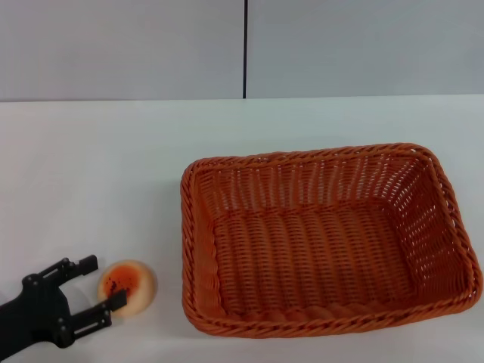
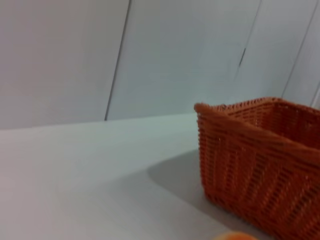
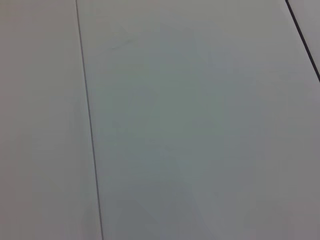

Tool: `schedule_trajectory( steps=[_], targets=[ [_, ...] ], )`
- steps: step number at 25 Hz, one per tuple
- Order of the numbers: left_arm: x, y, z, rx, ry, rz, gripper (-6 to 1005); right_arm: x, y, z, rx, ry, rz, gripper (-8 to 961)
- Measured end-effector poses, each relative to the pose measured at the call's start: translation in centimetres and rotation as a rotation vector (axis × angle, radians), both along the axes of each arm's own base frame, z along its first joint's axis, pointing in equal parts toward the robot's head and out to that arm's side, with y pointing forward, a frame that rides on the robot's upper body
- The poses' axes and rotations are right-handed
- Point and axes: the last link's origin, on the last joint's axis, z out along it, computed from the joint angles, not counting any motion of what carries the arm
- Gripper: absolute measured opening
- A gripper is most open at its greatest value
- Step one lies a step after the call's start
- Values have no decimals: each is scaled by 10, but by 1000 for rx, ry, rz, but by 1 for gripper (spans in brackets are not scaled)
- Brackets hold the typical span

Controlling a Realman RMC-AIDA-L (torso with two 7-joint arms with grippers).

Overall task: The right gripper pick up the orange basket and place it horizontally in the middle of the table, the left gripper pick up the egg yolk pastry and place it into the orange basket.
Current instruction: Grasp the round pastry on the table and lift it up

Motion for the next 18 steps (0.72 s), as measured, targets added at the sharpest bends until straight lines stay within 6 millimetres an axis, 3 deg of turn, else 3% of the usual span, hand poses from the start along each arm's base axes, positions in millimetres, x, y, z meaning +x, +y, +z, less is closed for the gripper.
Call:
schedule_trajectory(
  steps=[8, 11, 18],
  targets=[
    [1, -1, -10, -52, 14, -4, 808, 0, 1, 0, -1, 1, 1, 610],
    [2, -2, -12, -64, 11, -9, 798, 0, 1, 0, 0, 1, 0, 610],
    [1, -4, -12, -65, 16, -14, 607, 3, -1, 1, 6, 11, -14, 610]
  ],
)
